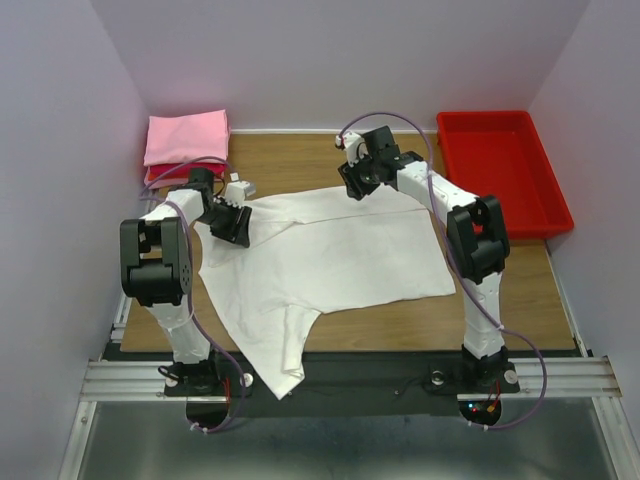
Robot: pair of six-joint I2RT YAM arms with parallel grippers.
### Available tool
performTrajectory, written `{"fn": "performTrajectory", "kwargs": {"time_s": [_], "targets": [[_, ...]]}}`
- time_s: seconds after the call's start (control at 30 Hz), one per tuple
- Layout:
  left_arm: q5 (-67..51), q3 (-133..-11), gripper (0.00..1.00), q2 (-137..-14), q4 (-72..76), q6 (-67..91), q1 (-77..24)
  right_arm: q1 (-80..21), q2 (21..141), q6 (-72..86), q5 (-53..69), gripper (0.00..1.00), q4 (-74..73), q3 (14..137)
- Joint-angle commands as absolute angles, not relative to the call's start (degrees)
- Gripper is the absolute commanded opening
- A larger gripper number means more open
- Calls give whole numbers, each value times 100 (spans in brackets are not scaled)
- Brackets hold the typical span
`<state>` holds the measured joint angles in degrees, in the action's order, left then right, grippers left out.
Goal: Fold and stack the t-shirts
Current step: Fold the tshirt
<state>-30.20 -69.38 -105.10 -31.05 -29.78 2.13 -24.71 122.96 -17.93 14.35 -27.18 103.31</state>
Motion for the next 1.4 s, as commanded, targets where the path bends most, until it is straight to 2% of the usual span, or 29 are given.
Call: {"fn": "performTrajectory", "kwargs": {"time_s": [0.0,0.23,0.27,0.3,0.37,0.7,1.0,1.37], "targets": [[-3006,-6961,52,-10450,-2962,-2769,141,-2496,12164,-1731,1389,49,-2672,10345],[-3366,-6970,31,-10160,-3023,-2874,106,-2505,12146,-1731,1389,49,-2663,10310],[-3331,-6978,26,-10160,-3041,-2883,88,-2505,12146,-1731,1371,49,-2672,10301],[-3340,-6979,13,-10151,-3058,-2944,79,-2505,12155,-1723,1362,49,-2672,10301],[-3436,-6926,0,-10029,-3146,-3049,70,-2505,12155,-1714,1354,48,-2681,10301],[-3551,-6522,0,-9211,-3726,-3244,-404,-2505,12059,-1565,1714,47,-2725,10257],[-3331,-6012,0,-9115,-3700,-3120,-729,-2505,12059,-1600,1810,47,-2804,10257],[-3340,-5994,0,-8780,-3824,-2901,-1072,-2505,12111,-1573,2013,47,-2900,10336]]}}
